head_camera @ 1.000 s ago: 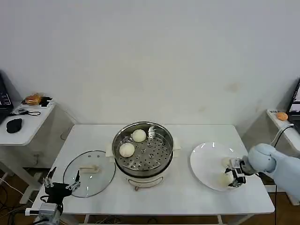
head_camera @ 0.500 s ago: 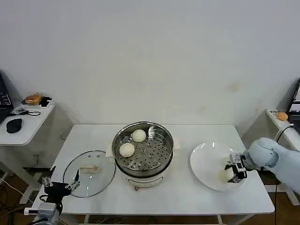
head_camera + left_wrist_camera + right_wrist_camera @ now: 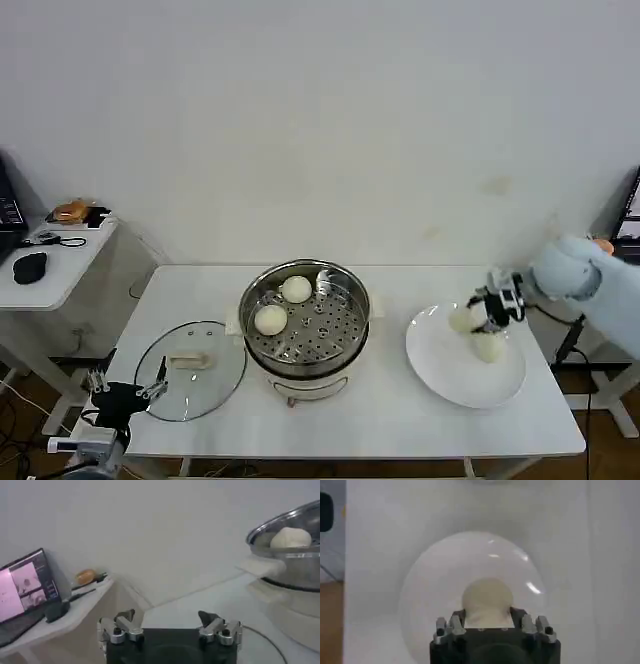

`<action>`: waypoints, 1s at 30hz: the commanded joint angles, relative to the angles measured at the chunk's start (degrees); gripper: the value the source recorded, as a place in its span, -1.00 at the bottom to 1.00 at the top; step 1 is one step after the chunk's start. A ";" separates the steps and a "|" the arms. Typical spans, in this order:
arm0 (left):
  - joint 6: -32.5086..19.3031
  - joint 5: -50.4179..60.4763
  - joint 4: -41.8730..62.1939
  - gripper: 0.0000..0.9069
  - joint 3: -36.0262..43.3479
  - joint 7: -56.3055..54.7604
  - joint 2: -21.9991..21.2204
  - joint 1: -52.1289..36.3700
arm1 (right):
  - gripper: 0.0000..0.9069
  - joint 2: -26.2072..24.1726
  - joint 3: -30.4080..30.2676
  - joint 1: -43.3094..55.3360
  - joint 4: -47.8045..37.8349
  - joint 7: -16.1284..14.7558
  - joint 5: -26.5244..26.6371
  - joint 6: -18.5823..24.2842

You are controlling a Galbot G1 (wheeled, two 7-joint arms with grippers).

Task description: Take steamed baozi put them in steamer then cover it.

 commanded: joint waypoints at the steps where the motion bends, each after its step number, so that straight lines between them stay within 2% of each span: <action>1: 0.10 -0.22 0.33 1.00 -0.16 0.02 0.14 -0.41 | 0.40 10.14 -10.00 21.61 -2.26 -0.13 6.33 -0.05; 8: 0.13 -0.28 0.47 1.00 -0.63 0.02 -0.29 -0.64 | 0.40 21.71 -14.02 25.28 -3.18 0.15 8.96 -0.07; 14: 0.15 -0.20 0.09 1.00 -1.49 0.01 -1.22 -0.33 | 0.40 30.54 -13.57 24.05 -4.35 0.22 9.96 0.15; 17: 0.08 -0.23 -0.13 1.00 -2.33 0.02 -1.36 0.18 | 0.40 35.21 -13.23 21.67 -5.12 -0.65 8.70 1.49; 22: -0.03 -0.21 -0.38 1.00 -3.40 0.01 -1.45 0.82 | 0.40 38.91 -15.70 19.62 -5.76 -3.03 7.16 5.30; 30: -0.04 -0.22 -0.43 1.00 -4.11 0.02 -1.92 1.12 | 0.40 41.15 -19.44 16.34 -4.17 -3.84 4.76 8.44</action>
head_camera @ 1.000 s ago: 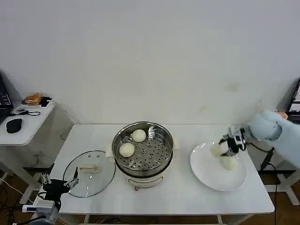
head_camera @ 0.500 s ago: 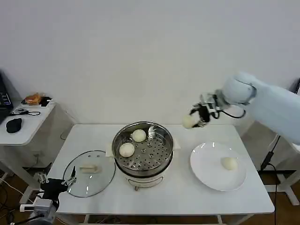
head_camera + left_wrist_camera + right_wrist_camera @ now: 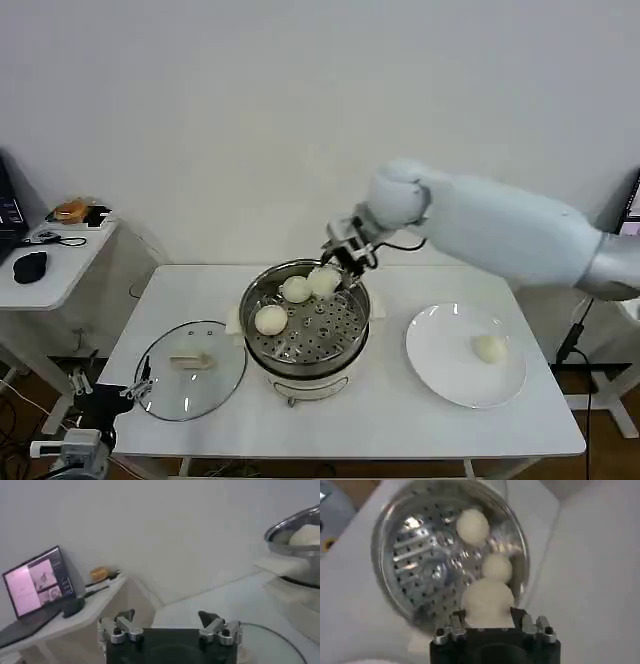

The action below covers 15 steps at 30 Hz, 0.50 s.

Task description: Take steamed baozi put them in steamer then cover it.

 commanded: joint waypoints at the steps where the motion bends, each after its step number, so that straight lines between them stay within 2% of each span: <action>1: -0.07 0.00 -0.10 1.00 -0.83 0.03 -0.26 0.45 | 0.40 7.23 -4.39 -2.25 0.50 -1.38 -1.85 4.16; 6: -0.11 -0.01 -0.37 1.00 -1.01 0.04 -0.30 0.55 | 0.40 6.89 -4.89 -3.01 0.72 -1.76 -2.97 7.37; 15: -0.18 -0.11 -0.13 1.00 -1.07 0.05 -0.41 0.48 | 0.40 7.34 -5.09 -4.45 0.53 -1.30 -3.96 9.24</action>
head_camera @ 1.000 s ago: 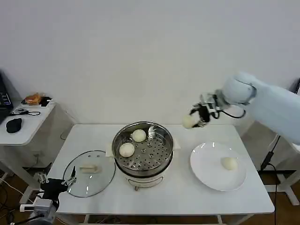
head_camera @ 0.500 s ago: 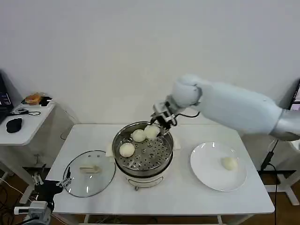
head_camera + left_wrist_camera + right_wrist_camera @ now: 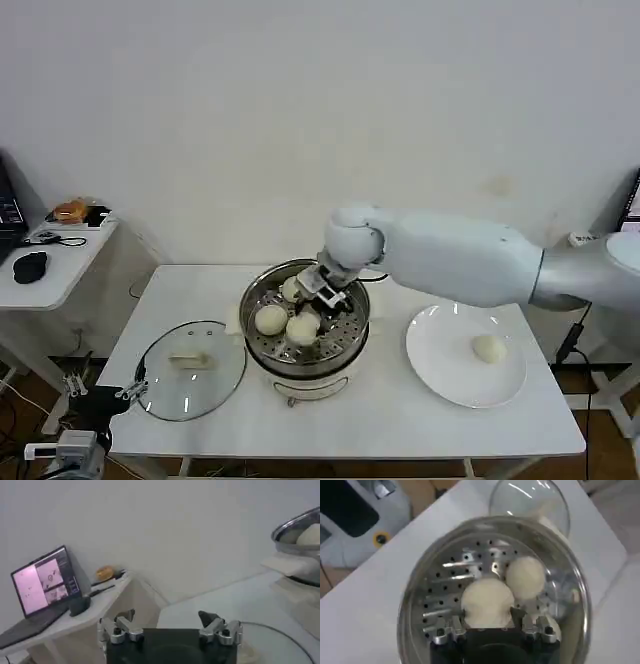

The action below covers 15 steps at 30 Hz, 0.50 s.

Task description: Take steamed baozi put them in steamer then cover it.

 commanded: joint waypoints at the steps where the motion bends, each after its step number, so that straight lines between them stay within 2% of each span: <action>1: -0.03 -0.05 0.16 1.00 -0.16 0.03 -0.03 0.04 | 0.40 2.05 -1.22 -1.35 -0.11 -0.28 -1.40 3.34; 9: -0.09 -0.23 0.43 1.00 -0.24 0.03 -0.05 -0.05 | 0.40 1.39 -1.39 -1.23 0.35 -0.68 -1.34 4.75; 11: -0.09 -0.22 0.47 1.00 -0.19 0.03 -0.09 -0.11 | 1.00 1.21 -1.44 -1.30 0.32 -0.61 -1.61 4.90; 15: -0.09 -0.21 0.27 1.00 -0.20 0.03 -0.08 -0.07 | 1.00 0.50 -1.20 -1.37 0.50 0.61 -1.97 5.53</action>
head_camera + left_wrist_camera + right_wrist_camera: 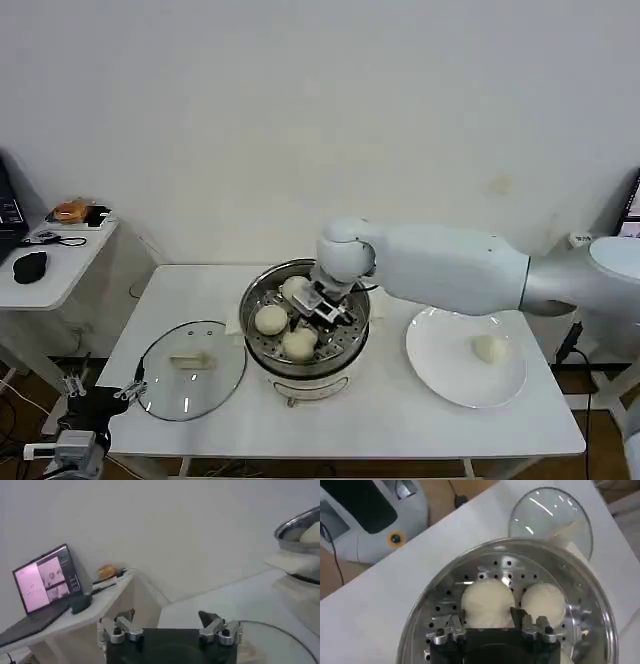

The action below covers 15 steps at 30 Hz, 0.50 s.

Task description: Take steamed baozi put them in steamer then cover it.

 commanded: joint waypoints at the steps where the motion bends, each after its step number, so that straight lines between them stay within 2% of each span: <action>1: -0.03 0.00 -0.17 1.00 -0.05 -0.01 0.04 0.07 | 1.00 -0.30 0.06 -0.23 0.33 1.06 -0.62 1.44; 9: -0.04 -0.21 0.01 1.00 -0.10 0.01 0.29 -0.11 | 1.00 -3.85 4.30 0.99 0.75 1.57 -0.06 0.56; 12: -0.05 -0.39 0.10 1.00 -0.05 0.04 0.51 -0.16 | 1.00 -6.75 5.35 2.39 0.95 1.68 1.08 -0.02; 15: -0.10 -0.61 0.17 1.00 -0.03 0.09 0.75 -0.25 | 1.00 -10.55 6.13 3.69 0.88 3.21 2.27 -2.39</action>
